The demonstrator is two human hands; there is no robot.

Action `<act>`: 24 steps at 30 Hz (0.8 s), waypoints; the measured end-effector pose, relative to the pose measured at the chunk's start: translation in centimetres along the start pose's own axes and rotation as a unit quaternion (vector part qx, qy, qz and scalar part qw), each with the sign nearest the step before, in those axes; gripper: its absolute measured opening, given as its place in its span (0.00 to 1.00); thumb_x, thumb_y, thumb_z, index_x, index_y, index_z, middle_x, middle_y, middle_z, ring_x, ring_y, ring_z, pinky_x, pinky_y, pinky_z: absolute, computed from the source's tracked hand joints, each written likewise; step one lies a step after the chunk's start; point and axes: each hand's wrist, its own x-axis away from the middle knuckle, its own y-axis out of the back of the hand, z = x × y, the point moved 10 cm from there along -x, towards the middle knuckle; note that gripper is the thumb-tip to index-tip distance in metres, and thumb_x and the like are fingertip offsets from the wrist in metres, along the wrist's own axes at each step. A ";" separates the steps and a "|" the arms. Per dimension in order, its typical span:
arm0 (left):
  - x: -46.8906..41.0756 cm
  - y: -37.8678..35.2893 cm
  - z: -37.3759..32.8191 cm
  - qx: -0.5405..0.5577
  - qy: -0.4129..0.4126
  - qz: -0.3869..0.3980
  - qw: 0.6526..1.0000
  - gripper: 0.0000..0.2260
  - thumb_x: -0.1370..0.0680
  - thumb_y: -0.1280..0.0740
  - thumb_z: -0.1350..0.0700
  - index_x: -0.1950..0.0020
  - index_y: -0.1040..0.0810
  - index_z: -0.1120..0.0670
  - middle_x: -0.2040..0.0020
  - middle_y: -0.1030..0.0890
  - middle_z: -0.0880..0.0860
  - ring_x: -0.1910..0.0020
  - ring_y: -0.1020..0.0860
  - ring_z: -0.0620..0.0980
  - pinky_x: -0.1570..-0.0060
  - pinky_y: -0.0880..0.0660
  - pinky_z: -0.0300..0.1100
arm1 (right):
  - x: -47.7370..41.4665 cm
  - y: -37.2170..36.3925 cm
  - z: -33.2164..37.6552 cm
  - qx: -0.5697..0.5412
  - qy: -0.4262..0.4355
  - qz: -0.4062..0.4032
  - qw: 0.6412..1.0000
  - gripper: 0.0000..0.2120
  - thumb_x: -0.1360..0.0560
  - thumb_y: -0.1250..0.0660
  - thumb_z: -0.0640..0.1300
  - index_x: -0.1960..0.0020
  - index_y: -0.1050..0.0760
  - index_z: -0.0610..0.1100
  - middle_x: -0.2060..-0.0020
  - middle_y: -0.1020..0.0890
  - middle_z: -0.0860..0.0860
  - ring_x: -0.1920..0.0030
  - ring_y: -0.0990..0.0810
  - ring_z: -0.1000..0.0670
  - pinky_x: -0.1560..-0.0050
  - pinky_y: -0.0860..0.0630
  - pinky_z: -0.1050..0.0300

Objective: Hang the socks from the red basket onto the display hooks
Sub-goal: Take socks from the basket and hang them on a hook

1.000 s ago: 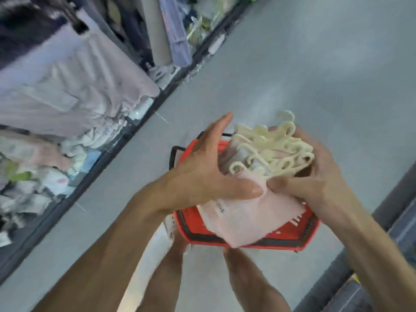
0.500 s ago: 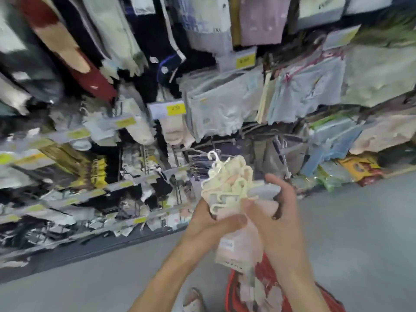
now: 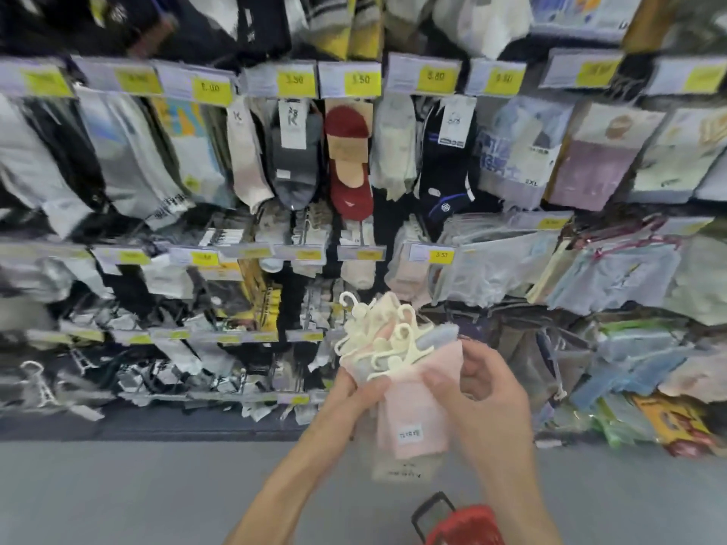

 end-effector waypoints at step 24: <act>3.6 19.8 -11.4 0.067 -0.109 -0.135 0.983 0.47 0.48 0.20 0.30 0.33 0.30 0.44 0.38 0.17 0.43 0.39 0.19 0.45 0.40 0.21 0.44 | -0.4 -21.2 9.1 -0.023 0.098 0.137 0.985 0.18 0.40 0.20 0.51 0.52 0.20 0.59 0.57 0.15 0.58 0.60 0.18 0.57 0.62 0.22 0.67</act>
